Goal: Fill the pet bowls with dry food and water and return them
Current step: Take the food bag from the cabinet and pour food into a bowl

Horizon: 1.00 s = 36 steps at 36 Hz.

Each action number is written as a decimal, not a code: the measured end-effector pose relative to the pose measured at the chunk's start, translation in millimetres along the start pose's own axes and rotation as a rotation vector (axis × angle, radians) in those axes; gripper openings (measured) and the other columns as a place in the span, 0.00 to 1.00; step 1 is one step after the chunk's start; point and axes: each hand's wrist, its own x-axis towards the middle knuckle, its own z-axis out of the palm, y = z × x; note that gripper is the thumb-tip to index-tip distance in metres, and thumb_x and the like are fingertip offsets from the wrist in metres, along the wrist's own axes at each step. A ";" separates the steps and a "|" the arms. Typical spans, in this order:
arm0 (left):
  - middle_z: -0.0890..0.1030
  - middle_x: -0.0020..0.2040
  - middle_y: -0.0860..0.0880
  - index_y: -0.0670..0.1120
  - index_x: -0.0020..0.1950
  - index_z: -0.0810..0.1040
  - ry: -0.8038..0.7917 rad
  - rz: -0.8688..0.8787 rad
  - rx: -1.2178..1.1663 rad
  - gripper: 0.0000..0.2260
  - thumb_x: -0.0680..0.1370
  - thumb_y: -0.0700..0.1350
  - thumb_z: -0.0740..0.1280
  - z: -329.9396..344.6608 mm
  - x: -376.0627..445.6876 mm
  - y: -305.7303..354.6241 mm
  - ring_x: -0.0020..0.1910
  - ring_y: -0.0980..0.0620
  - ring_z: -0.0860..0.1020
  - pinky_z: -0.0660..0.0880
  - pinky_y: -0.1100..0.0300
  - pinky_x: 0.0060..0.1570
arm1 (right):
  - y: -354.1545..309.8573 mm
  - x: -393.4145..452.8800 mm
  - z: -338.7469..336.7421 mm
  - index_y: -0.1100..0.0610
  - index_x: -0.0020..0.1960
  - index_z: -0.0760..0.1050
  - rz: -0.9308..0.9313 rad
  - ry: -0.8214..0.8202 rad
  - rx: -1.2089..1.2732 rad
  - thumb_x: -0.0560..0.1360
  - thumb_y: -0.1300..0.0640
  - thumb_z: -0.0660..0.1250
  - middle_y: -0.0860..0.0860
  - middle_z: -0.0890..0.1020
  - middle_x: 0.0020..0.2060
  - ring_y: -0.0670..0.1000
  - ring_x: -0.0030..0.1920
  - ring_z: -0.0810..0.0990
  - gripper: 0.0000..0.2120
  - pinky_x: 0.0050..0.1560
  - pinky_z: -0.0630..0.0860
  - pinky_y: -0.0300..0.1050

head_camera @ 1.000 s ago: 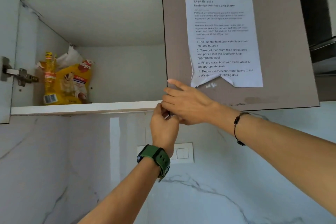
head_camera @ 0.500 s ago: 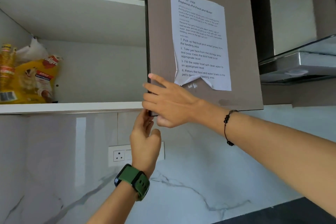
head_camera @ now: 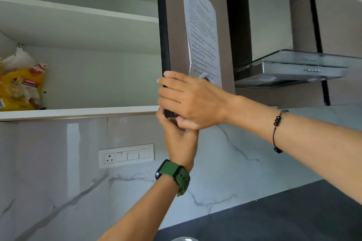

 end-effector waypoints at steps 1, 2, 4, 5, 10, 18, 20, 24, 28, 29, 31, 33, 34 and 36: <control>0.78 0.39 0.65 0.47 0.69 0.62 -0.005 -0.038 -0.036 0.27 0.73 0.36 0.67 6.8 -3.4 3.8 0.38 0.71 0.76 0.72 0.73 0.39 | 2.6 -5.9 -8.5 0.63 0.48 0.78 -0.004 -0.012 -0.001 0.66 0.55 0.61 0.58 0.81 0.45 0.60 0.55 0.79 0.16 0.70 0.58 0.52; 0.78 0.39 0.63 0.46 0.67 0.65 -0.023 -0.053 -0.052 0.23 0.73 0.37 0.66 13.0 -6.5 8.2 0.37 0.70 0.75 0.73 0.72 0.38 | 5.3 -12.1 -17.2 0.64 0.48 0.78 -0.009 -0.027 -0.002 0.65 0.55 0.62 0.58 0.81 0.44 0.61 0.53 0.79 0.17 0.70 0.58 0.52; 0.77 0.38 0.57 0.43 0.61 0.72 -0.075 -0.065 -0.043 0.17 0.72 0.41 0.64 25.5 -11.9 17.7 0.34 0.68 0.74 0.72 0.69 0.36 | 11.5 -26.7 -33.2 0.64 0.48 0.78 -0.020 -0.062 -0.018 0.65 0.54 0.62 0.59 0.81 0.44 0.61 0.52 0.79 0.17 0.70 0.57 0.52; 0.76 0.36 0.55 0.43 0.57 0.74 -0.105 -0.067 -0.027 0.15 0.71 0.44 0.63 31.9 -14.1 21.7 0.32 0.66 0.73 0.71 0.69 0.34 | 14.7 -35.2 -40.7 0.64 0.48 0.78 -0.021 -0.083 -0.031 0.66 0.54 0.62 0.59 0.81 0.45 0.62 0.52 0.79 0.17 0.70 0.57 0.52; 0.75 0.36 0.54 0.42 0.55 0.74 -0.290 0.008 0.184 0.17 0.69 0.47 0.60 67.1 -23.0 35.2 0.31 0.59 0.71 0.66 0.75 0.27 | 25.6 -83.0 -74.3 0.63 0.45 0.77 -0.009 -0.185 -0.059 0.67 0.56 0.60 0.59 0.80 0.44 0.62 0.51 0.78 0.13 0.70 0.62 0.55; 0.71 0.69 0.42 0.44 0.74 0.58 -0.542 0.125 0.383 0.32 0.71 0.51 0.60 140.7 -35.2 46.5 0.66 0.44 0.72 0.72 0.57 0.59 | 46.5 -171.4 -108.0 0.63 0.43 0.79 -0.024 -0.282 -0.233 0.72 0.65 0.61 0.58 0.82 0.42 0.60 0.48 0.80 0.08 0.69 0.64 0.57; 0.61 0.75 0.41 0.43 0.77 0.49 -0.586 0.071 0.366 0.36 0.74 0.51 0.62 157.5 -42.6 52.3 0.74 0.44 0.61 0.64 0.51 0.70 | 50.4 -189.6 -114.4 0.63 0.43 0.80 -0.020 -0.307 -0.270 0.74 0.67 0.61 0.59 0.82 0.42 0.60 0.48 0.81 0.09 0.68 0.65 0.57; 0.47 0.78 0.41 0.42 0.77 0.41 -0.628 0.003 0.396 0.36 0.78 0.46 0.61 193.4 -54.5 54.7 0.77 0.46 0.46 0.51 0.55 0.74 | 57.1 -219.5 -124.6 0.64 0.45 0.81 0.011 -0.415 -0.323 0.77 0.70 0.54 0.60 0.83 0.45 0.60 0.49 0.82 0.16 0.66 0.66 0.57; 0.45 0.77 0.39 0.42 0.77 0.40 -0.646 -0.015 0.384 0.35 0.78 0.42 0.61 219.4 -65.3 55.7 0.77 0.42 0.44 0.51 0.52 0.75 | 62.4 -241.9 -131.7 0.66 0.46 0.81 0.021 -0.484 -0.349 0.75 0.71 0.57 0.63 0.83 0.48 0.61 0.51 0.83 0.13 0.61 0.71 0.58; 0.44 0.77 0.39 0.41 0.76 0.40 -0.653 -0.001 0.399 0.35 0.78 0.41 0.61 225.1 -67.8 55.7 0.77 0.42 0.44 0.50 0.51 0.75 | 63.7 -246.3 -133.3 0.67 0.47 0.81 0.026 -0.501 -0.353 0.73 0.71 0.58 0.63 0.83 0.48 0.62 0.51 0.83 0.13 0.59 0.72 0.58; 0.44 0.77 0.39 0.39 0.76 0.41 -0.652 0.031 0.436 0.34 0.79 0.41 0.60 236.5 -72.4 54.0 0.77 0.41 0.45 0.47 0.51 0.76 | 65.3 -254.7 -134.7 0.68 0.48 0.81 0.050 -0.539 -0.365 0.70 0.70 0.56 0.64 0.83 0.49 0.62 0.51 0.83 0.15 0.56 0.75 0.58; 0.45 0.77 0.40 0.36 0.74 0.38 -0.621 0.055 0.480 0.34 0.79 0.41 0.58 248.7 -74.5 49.5 0.77 0.40 0.46 0.45 0.51 0.76 | 65.5 -264.9 -133.1 0.68 0.49 0.81 0.074 -0.574 -0.371 0.70 0.69 0.55 0.64 0.83 0.49 0.63 0.52 0.82 0.17 0.55 0.76 0.58; 0.44 0.77 0.39 0.33 0.72 0.35 -0.627 0.079 0.522 0.33 0.80 0.41 0.56 253.4 -75.8 48.3 0.77 0.39 0.46 0.43 0.51 0.76 | 65.3 -270.0 -132.0 0.68 0.49 0.81 0.086 -0.589 -0.368 0.69 0.69 0.55 0.65 0.83 0.50 0.63 0.52 0.82 0.17 0.54 0.76 0.59; 0.42 0.77 0.38 0.30 0.69 0.34 -0.656 0.115 0.590 0.29 0.81 0.39 0.52 265.4 -77.4 41.1 0.76 0.38 0.43 0.40 0.50 0.76 | 65.7 -279.2 -130.2 0.68 0.48 0.81 0.099 -0.610 -0.350 0.68 0.69 0.56 0.65 0.83 0.50 0.64 0.53 0.82 0.16 0.54 0.77 0.59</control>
